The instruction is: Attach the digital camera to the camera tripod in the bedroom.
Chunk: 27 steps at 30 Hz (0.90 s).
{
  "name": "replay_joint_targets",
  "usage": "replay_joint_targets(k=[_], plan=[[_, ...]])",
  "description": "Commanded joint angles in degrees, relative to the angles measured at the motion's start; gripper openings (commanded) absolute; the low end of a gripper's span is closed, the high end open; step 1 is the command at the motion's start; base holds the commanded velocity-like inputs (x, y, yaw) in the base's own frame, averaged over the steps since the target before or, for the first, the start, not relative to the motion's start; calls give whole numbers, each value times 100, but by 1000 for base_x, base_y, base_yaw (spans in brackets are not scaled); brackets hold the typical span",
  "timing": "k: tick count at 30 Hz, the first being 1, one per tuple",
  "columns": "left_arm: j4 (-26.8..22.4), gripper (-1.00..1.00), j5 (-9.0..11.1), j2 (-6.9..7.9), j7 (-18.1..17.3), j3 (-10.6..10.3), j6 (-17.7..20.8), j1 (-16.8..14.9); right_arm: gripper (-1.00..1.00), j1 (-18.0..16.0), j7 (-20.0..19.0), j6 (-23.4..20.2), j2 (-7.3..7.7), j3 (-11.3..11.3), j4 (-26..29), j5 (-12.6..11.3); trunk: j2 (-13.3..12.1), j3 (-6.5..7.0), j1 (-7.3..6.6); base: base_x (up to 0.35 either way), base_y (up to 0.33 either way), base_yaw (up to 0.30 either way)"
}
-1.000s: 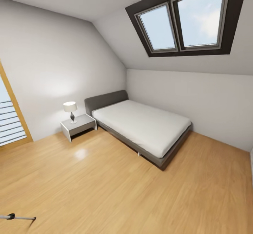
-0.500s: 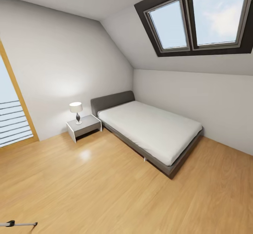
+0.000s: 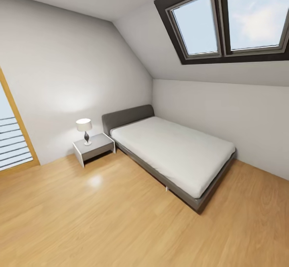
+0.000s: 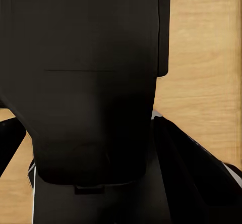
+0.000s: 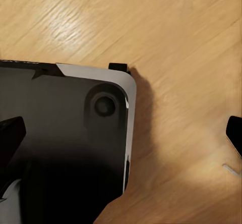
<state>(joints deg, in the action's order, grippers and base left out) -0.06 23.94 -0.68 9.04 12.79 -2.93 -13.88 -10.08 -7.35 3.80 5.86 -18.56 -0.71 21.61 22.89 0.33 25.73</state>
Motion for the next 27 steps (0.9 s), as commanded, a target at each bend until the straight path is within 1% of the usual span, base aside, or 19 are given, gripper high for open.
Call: replay_joint_targets(k=[1,9,12,19,27], plan=[[-1,-100,-21,-2,19,36,-15,-1,100,-2,-17,21,3,-47,-8,46,3,-2,5,321,0,0],[0,-100,-21,-2,19,39,-15,-1,100,-1,-32,17,-21,-54,-7,52,3,-2,5,321,0,2],[-1,-100,-21,-2,19,39,-25,-1,100,-2,-15,18,-27,-47,-4,55,3,-2,5,322,-2,117],[1,-100,-21,-2,19,33,-53,-1,100,-2,28,15,-15,-50,0,94,3,-2,5,321,-58,237],[4,-100,-21,-2,19,32,-64,-1,100,-2,37,15,-16,-51,-1,105,3,-2,5,311,-109,273]])
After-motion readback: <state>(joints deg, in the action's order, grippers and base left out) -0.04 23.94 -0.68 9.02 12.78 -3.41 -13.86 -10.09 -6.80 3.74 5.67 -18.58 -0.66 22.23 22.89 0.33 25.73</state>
